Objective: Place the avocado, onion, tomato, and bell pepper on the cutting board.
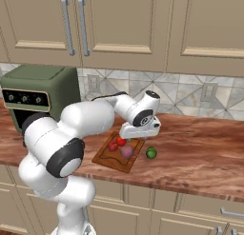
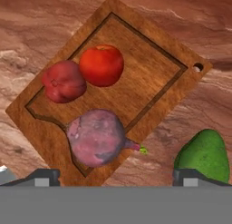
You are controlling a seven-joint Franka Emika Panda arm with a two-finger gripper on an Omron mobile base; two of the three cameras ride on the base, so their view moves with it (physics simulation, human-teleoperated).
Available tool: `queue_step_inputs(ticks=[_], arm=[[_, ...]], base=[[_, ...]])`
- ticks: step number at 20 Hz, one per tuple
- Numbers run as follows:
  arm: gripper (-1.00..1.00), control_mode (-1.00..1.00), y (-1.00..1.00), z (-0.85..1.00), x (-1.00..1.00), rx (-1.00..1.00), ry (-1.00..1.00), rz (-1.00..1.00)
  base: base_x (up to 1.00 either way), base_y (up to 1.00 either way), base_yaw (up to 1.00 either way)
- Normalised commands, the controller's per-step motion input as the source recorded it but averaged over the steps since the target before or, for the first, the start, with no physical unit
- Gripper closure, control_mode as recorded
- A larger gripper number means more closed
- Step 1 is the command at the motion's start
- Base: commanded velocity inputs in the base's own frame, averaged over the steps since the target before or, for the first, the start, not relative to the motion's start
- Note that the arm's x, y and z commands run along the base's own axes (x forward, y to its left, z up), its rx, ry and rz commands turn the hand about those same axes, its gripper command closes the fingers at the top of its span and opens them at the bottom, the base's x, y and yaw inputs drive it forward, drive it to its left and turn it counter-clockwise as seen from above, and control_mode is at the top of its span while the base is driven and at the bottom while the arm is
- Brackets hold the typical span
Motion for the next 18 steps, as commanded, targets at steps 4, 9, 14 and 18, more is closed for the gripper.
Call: queue_step_inputs(ticks=[4,9,14,18], arm=[[-1.00,-1.00,-0.08,0.00,-0.39,-0.02,-0.01,-0.21],[-1.00,-1.00,-0.21,0.00,-0.08,-0.04,0.00,-0.18],[-1.00,-1.00,-0.24,0.00,0.15,-0.03,0.00,-0.12],[-1.00,-1.00,-0.20,-0.04,0.32,-0.02,0.08,-0.09]], base=[[0.00,0.00,0.00],[0.00,0.00,0.00],[0.00,0.00,0.00],[0.00,0.00,0.00]])
